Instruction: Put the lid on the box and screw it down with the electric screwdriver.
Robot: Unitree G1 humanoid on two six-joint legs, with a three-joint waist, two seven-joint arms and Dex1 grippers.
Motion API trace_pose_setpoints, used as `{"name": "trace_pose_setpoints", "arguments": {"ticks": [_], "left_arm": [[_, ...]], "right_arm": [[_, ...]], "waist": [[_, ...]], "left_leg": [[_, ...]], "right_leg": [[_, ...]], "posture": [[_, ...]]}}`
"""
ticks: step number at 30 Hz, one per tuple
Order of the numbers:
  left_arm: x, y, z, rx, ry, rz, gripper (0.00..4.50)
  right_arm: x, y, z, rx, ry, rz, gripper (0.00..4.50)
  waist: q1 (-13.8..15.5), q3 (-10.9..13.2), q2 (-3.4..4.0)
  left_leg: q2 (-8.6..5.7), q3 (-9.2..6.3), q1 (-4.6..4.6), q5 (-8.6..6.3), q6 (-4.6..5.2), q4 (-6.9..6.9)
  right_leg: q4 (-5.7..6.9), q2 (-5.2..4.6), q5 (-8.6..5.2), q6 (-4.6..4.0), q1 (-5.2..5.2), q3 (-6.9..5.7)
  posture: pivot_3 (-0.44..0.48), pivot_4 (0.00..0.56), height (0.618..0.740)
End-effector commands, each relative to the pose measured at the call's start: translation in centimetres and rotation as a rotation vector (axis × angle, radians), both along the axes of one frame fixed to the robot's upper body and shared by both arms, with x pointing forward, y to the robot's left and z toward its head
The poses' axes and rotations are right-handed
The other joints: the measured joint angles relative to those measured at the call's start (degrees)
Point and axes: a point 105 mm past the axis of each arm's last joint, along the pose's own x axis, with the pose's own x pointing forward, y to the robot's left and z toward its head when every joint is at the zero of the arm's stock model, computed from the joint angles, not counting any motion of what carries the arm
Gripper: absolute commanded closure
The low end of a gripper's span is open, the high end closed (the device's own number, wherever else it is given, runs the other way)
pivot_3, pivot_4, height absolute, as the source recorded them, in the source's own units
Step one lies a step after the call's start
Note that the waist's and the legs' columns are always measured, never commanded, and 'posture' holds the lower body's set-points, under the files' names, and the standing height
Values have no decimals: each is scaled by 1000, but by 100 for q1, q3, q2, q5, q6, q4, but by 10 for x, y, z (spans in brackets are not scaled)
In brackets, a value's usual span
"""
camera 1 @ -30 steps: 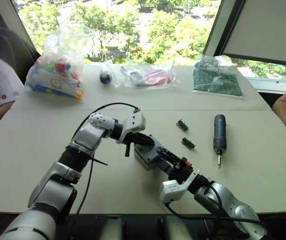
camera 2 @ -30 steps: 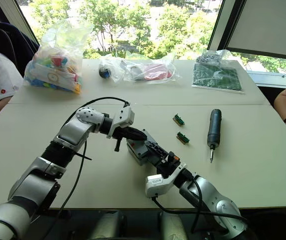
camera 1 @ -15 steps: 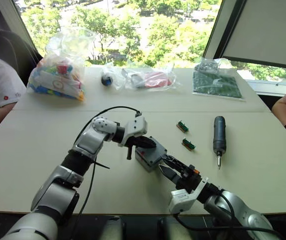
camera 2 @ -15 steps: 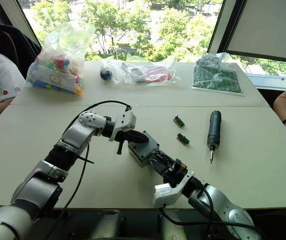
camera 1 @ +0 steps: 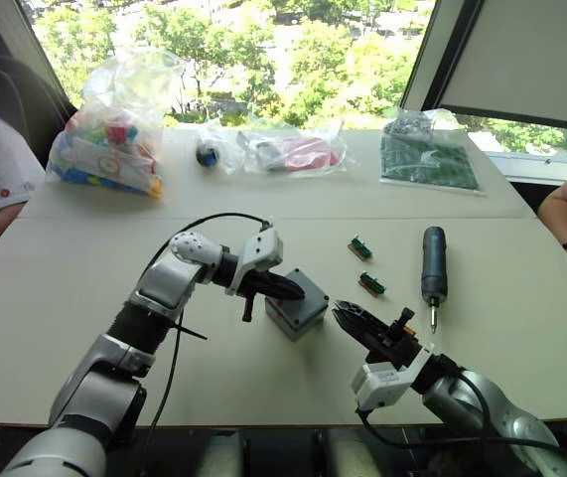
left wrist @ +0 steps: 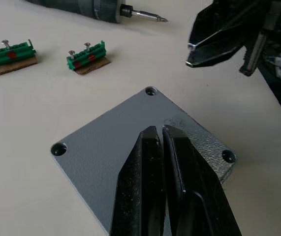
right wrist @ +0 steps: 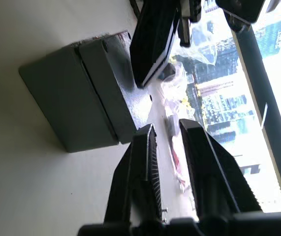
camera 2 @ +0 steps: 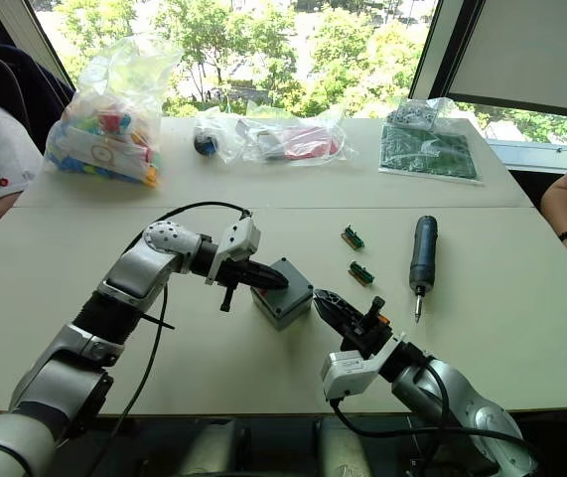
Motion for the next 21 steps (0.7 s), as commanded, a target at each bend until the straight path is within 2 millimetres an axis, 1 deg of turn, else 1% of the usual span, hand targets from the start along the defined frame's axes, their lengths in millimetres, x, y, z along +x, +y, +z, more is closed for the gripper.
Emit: {"name": "trace_pose_setpoints", "arguments": {"ticks": [1, 2, 4, 5, 6, 7, 8, 9, 10, 14, 17, 19, 21], "left_arm": [[-4, 1, 35, -66, -23, -13, 4388], [-4, 2, 37, -71, -17, -10, 4388], [2, 6, 55, -133, -13, 32, 4388], [11, 11, 69, -182, -14, 89, 4388], [25, 21, 77, -216, -26, 169, 4444], [34, 28, 81, -234, -32, 224, 4444], [41, 36, 79, -235, -24, 265, 4444], [45, 41, 75, -229, -16, 284, 4444], [49, 43, 71, -224, -9, 305, 4444], [61, 51, 50, -191, 8, 360, 4444], [64, 50, 38, -152, 11, 363, 4444], [62, 47, 28, -129, 30, 338, 4444], [55, 38, 19, -97, 48, 280, 4444]], "right_arm": [[5, -4, 14, 70, -19, -15, 4490], [6, -4, 14, 77, -16, -15, 4490], [13, -11, 16, 231, 86, -64, 4490], [20, -16, 22, 430, 204, -98, 4490], [26, -18, 27, 601, 330, -101, 4499], [29, -17, 30, 702, 419, -82, 4499], [32, -18, 32, 768, 507, -66, 4499], [34, -18, 33, 790, 553, -61, 4499], [34, -17, 34, 812, 605, -47, 4499], [27, -11, 25, 851, 798, -36, 4499], [19, -5, 26, 941, 902, -27, 4499], [13, 0, 27, 972, 954, -11, 4499], [0, 6, 26, 976, 1029, 21, 4499]], "waist": [[-2, 4, 3], [-3, 5, 2], [-4, 6, 1], [-5, 21, -11], [-5, 38, -19], [-8, 57, -21], [-23, 65, -14], [-38, 66, -2], [-42, 67, 5], [15, 70, 7], [14, 74, 7], [12, 74, 8], [10, 74, 8]], "left_leg": [[0, 0, 0, 0, 0, -1], [0, 0, 0, 0, 0, -1], [0, 0, 1, 0, 0, -1], [0, 0, 1, 0, 0, -1], [3, -3, 1, 0, 0, 0], [4, -8, 0, 0, 0, 0], [5, -11, 0, 0, 0, 2], [7, -9, 2, 1, 0, 2], [6, -5, 5, 1, 0, 2], [6, -15, 1, -5, 10, -12], [5, -20, -23, -7, 13, -10], [4, -17, -32, -7, 12, -6], [3, -15, -32, -7, 12, -4]], "right_leg": [[0, 0, 0, 0, -1, 0], [0, 1, -1, 1, -1, 0], [-1, 0, -1, 2, -1, 0], [0, 0, -5, 8, -1, 0], [0, 3, -8, 13, -1, -1], [2, 6, -10, 17, 0, -2], [4, 8, -7, 14, 0, -2], [4, 8, -2, 8, 0, -1], [4, 8, 9, -9, 1, 2], [4, 11, 2, 3, -3, -10], [4, 11, 1, 4, -23, -16], [3, 7, 2, 3, -29, -14], [3, 5, 1, 1, -28, -13]], "posture": [[0, 150, 740], [0, 150, 740], [0, 150, 740], [0, 150, 740], [0, 150, 740], [0, 150, 740], [0, 150, 740], [0, 150, 740], [0, 150, 740], [0, 150, 740], [0, 150, 740], [0, 150, 740], [0, 150, 740]]}}
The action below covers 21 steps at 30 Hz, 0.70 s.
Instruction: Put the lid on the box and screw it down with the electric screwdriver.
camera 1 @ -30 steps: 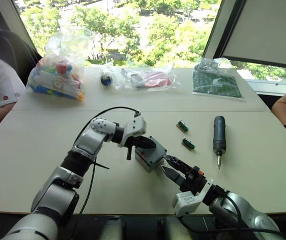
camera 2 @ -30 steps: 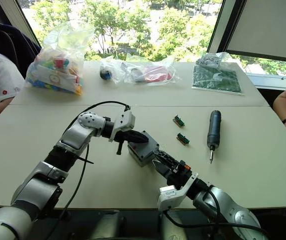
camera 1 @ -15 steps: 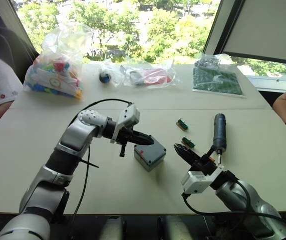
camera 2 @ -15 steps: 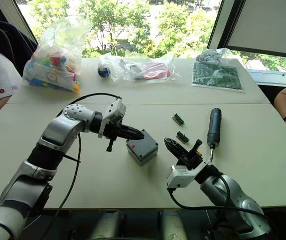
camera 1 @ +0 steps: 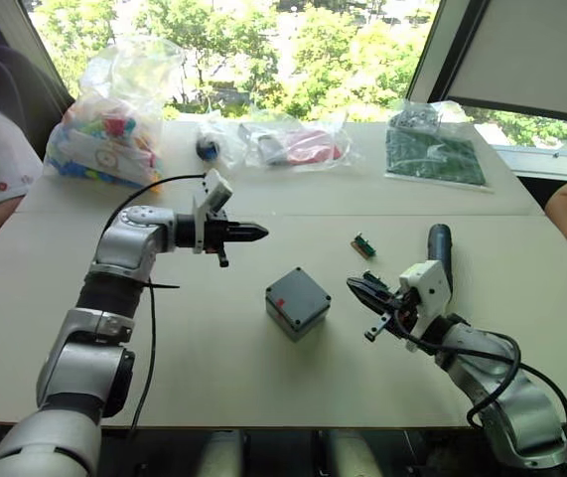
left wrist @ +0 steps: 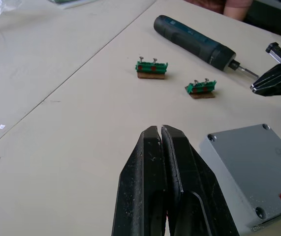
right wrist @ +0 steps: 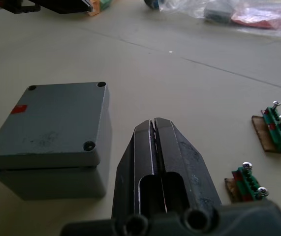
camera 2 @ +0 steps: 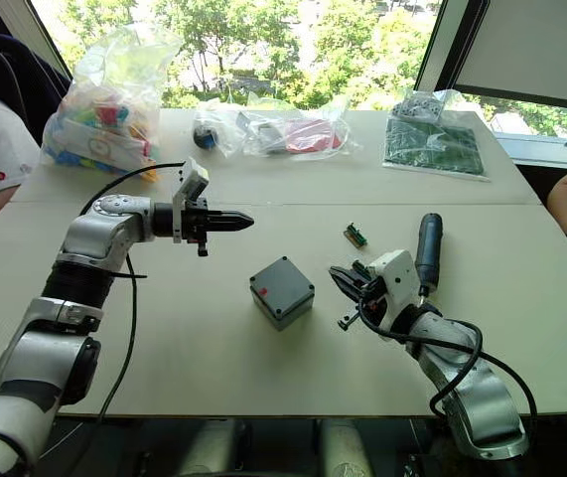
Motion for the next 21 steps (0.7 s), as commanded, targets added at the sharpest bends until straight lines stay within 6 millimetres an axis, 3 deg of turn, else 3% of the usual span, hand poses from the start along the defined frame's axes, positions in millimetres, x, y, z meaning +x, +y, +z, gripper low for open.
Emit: {"name": "trace_pose_setpoints", "arguments": {"ticks": [1, 8, 21], "left_arm": [[-12, -15, -5, 37, -16, -110, 4444], [-21, -16, -20, 89, 12, -166, 4444], [-21, -16, -30, 124, 9, -176, 4444]], "right_arm": [[-22, 10, 12, 61, 35, 84, 4499], [-49, 23, 2, 53, 163, 212, 4499], [-31, 32, -8, 9, 157, 222, 4499]], "waist": [[6, 0, 0], [-19, 2, -1], [-7, 3, -1]], "left_leg": [[0, 0, 0, 0, 0, 0], [4, 3, 2, 0, 0, 1], [3, 2, -15, 0, 0, 2]], "right_leg": [[-1, 0, 0, -1, 0, 0], [-1, 2, 1, -6, -2, 2], [-6, 1, 3, -7, -14, 1]], "posture": [[0, 150, 740], [0, 150, 740], [0, 150, 740]]}}
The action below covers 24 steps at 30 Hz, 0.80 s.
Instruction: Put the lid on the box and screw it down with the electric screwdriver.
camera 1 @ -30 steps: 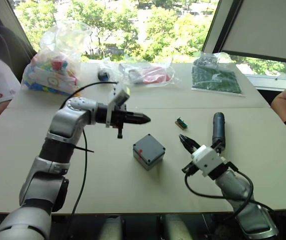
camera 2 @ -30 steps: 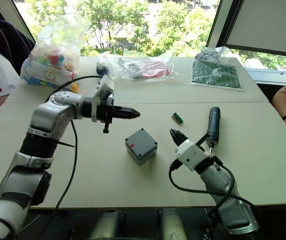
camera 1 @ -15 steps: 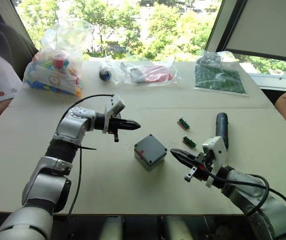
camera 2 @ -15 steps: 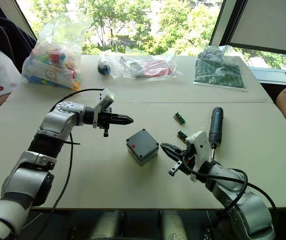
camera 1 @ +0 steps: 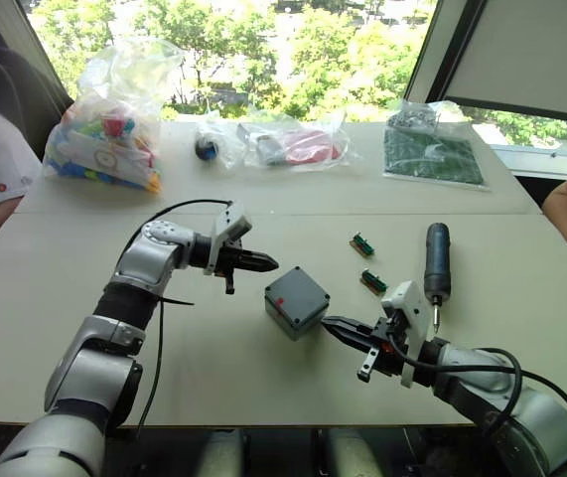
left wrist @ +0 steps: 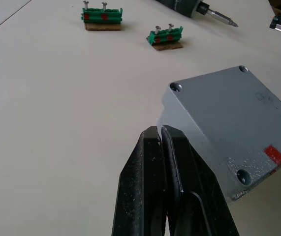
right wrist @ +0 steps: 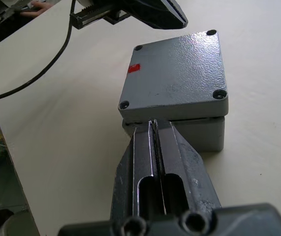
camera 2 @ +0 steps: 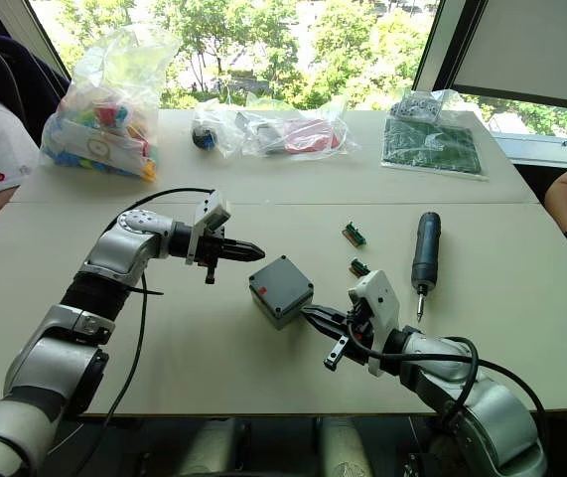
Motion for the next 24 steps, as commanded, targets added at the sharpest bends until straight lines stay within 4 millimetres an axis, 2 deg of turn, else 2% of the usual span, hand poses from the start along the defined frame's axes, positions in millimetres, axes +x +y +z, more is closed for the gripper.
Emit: {"name": "trace_pose_setpoints", "arguments": {"ticks": [1, 15, 24], "left_arm": [[-5, -5, 4, 9, -37, -47, 4444], [-16, -16, 3, -2, -31, -89, 4444], [-15, -15, 2, 10, -35, -83, 4444]], "right_arm": [[0, 6, 6, 3, -45, 30, 4499], [9, 12, 3, -6, -56, 28, 4499], [10, 18, 4, 3, -59, 42, 4499]], "waist": [[-1, 0, 0], [-7, 0, 0], [-7, 0, 0]], "left_leg": [[0, 0, -5, 0, 0, 0], [0, 0, -16, 0, 0, 6], [0, -1, -16, 0, 0, 6]], "right_leg": [[0, 0, 0, 0, -4, 0], [5, 2, 1, 1, -16, 1], [6, 3, 2, 1, -17, 0]], "posture": [[0, 150, 740], [0, 150, 740], [0, 150, 740]]}}
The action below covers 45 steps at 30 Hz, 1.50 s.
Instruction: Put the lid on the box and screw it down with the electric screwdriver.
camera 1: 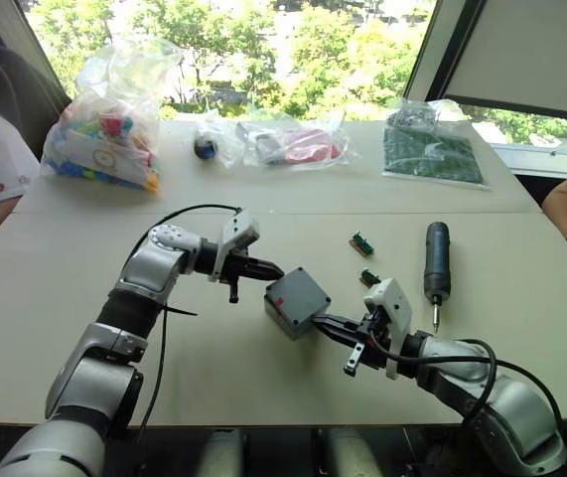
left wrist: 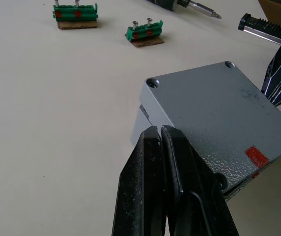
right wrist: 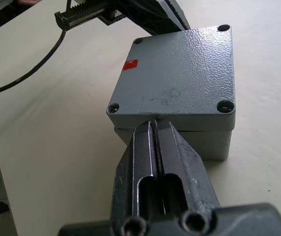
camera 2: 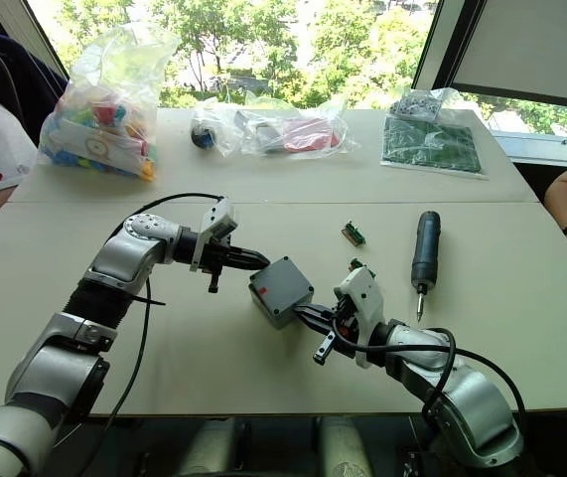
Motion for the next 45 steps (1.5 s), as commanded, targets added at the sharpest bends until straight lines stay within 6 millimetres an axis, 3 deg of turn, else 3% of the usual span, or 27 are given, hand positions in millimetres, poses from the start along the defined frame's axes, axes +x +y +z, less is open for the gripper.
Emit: {"name": "trace_pose_setpoints", "arguments": {"ticks": [1, 12, 29, 45], "left_arm": [[-4, -4, 3, 1, -19, -32, 4444], [-7, -1, 2, 9, -16, -34, 4444], [-12, -8, -1, 12, -15, -64, 4444], [-7, 0, -5, 32, -15, -23, 4444]], "right_arm": [[2, 4, 10, 21, -50, 6, 4499], [9, -6, 11, 10, -62, -33, 4499], [1, -3, 13, 27, -51, -7, 4499], [2, 2, 12, 28, -54, 13, 4499]], "waist": [[2, 0, 0], [2, 0, 0], [1, 0, 0], [0, 0, 0]], "left_leg": [[0, 0, 0, 0, 0, 0], [0, 0, 0, 0, 0, 1], [0, 0, -1, 0, 0, 1], [0, 0, 0, 0, 0, 2]], "right_leg": [[0, 0, 0, 0, 0, 0], [0, 0, 0, 0, 0, 0], [0, 0, 0, 0, 0, 0], [2, 0, 0, -1, 0, 0]], "posture": [[0, 150, 740], [0, 150, 740], [0, 150, 740], [0, 150, 740]]}}
